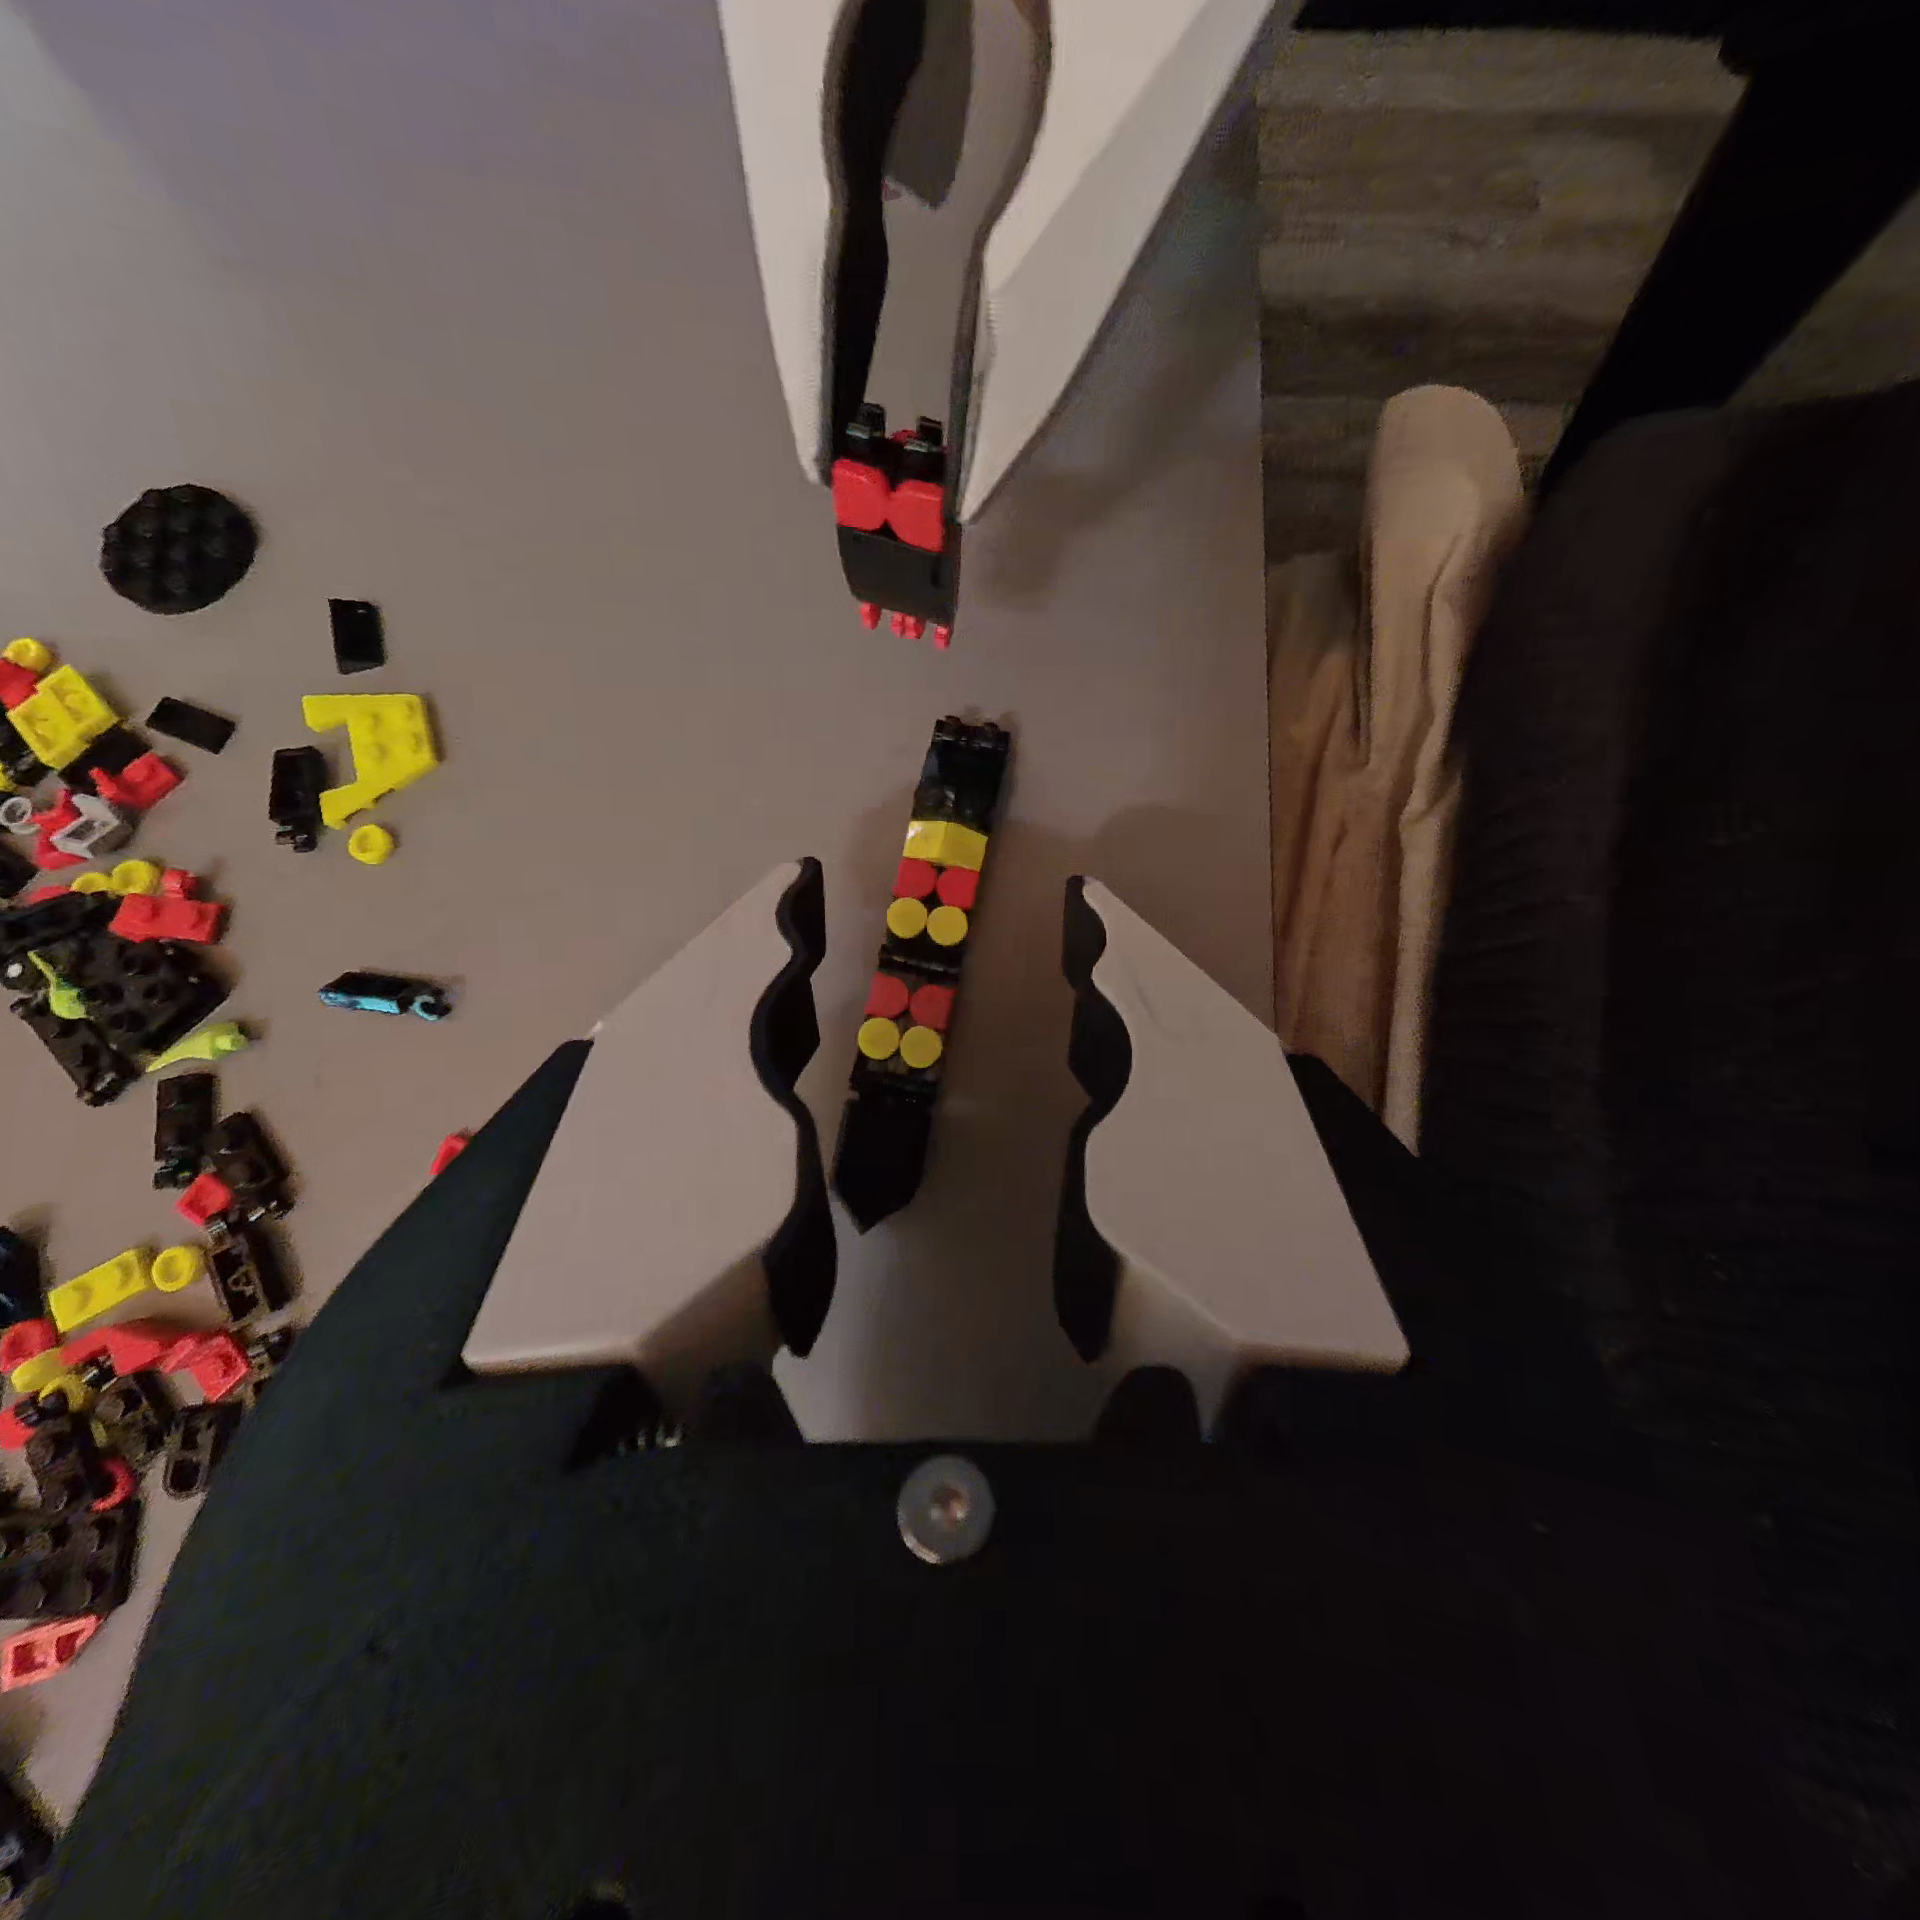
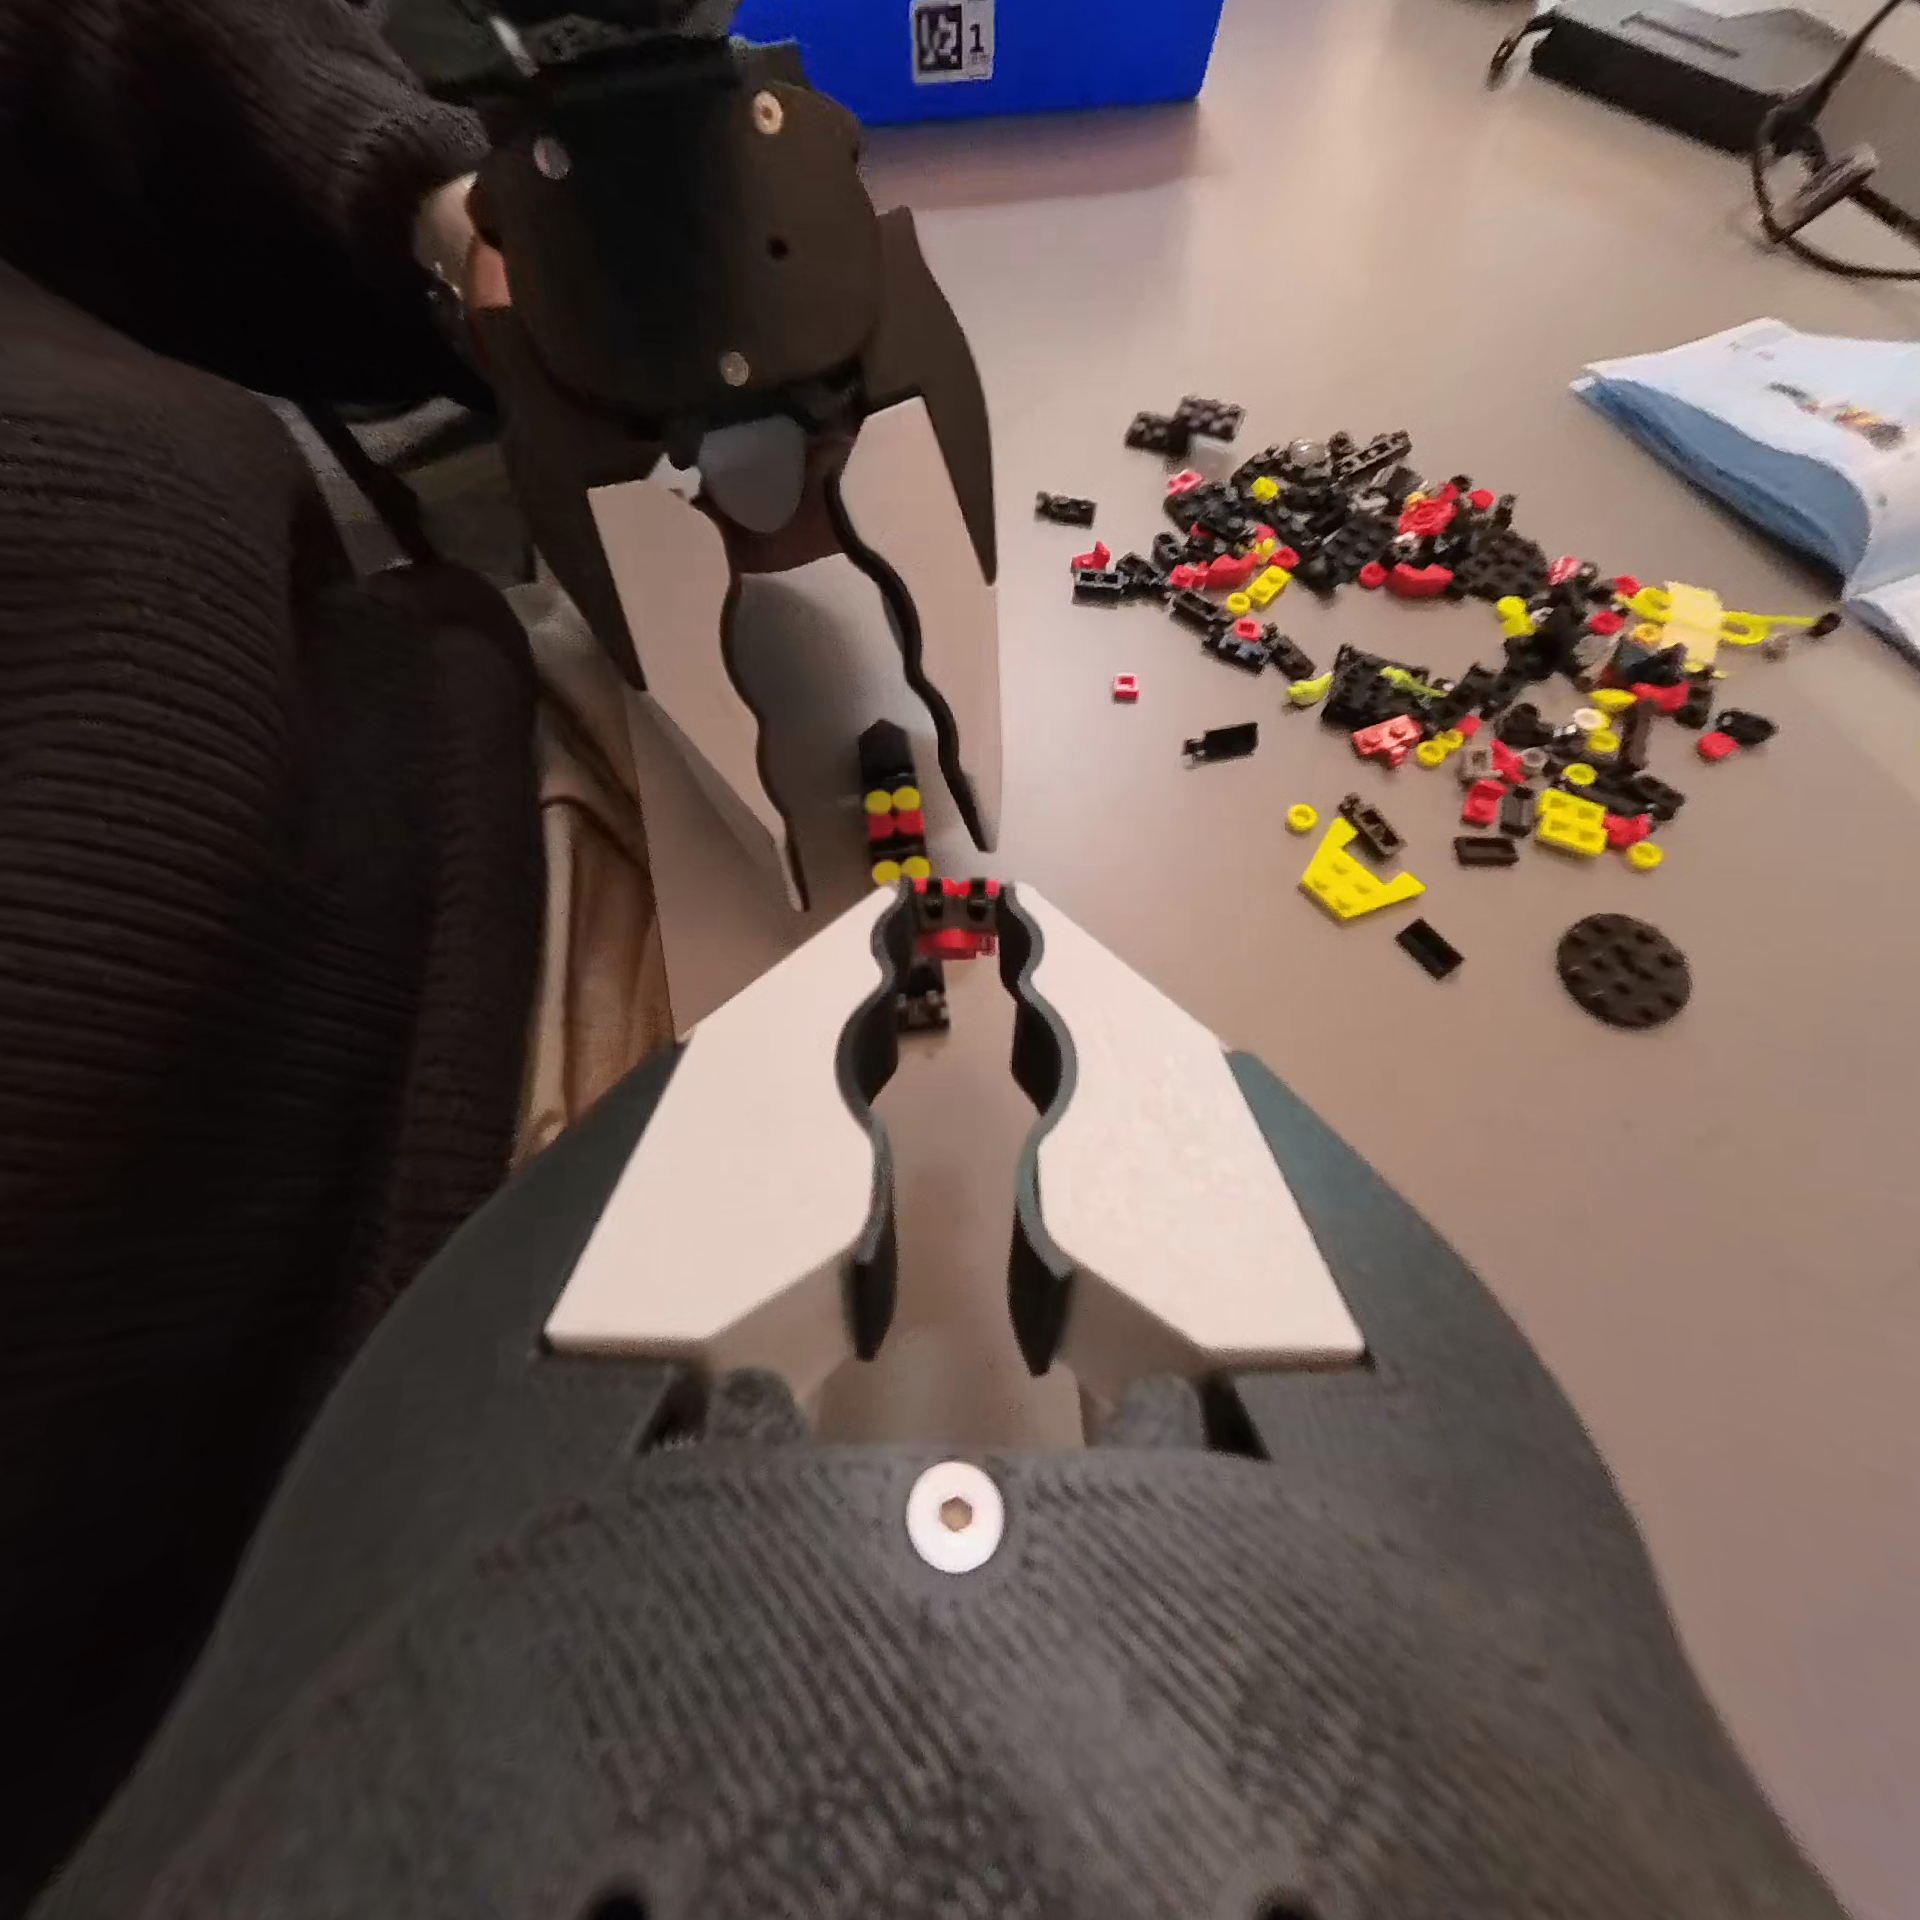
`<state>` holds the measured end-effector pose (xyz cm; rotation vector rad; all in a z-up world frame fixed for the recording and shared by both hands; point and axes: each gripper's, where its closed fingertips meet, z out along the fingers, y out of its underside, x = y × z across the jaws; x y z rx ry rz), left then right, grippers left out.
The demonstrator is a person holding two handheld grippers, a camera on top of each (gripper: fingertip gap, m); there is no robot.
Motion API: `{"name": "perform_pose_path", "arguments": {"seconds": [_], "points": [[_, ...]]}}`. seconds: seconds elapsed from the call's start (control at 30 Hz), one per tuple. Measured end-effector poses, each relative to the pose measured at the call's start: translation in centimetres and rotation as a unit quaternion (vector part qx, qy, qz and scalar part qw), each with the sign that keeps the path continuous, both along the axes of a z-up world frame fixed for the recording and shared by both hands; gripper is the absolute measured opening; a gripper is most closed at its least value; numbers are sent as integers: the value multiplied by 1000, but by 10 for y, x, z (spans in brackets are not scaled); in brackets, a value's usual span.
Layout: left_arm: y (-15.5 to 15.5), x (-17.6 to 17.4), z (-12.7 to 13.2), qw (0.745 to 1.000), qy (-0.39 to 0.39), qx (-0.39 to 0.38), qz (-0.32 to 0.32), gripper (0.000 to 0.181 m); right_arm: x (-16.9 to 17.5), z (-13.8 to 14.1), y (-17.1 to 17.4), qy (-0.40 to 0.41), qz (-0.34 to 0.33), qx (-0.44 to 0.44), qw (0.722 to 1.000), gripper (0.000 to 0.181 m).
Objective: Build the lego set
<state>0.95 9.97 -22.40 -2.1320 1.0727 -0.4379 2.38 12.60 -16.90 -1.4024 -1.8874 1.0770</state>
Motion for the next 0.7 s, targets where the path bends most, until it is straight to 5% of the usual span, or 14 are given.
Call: {"name": "perform_pose_path", "arguments": {"seconds": [0.33, 0.7], "points": [[7, 4, -8, 999, 1, -37, -21, 35, 11, -9, -2, 12, 65, -57, 996, 15], [4, 15, -13, 998, 0, -48, -38, 26, 9, -19, -9, -1, 46, -39, 998, 15]]}}
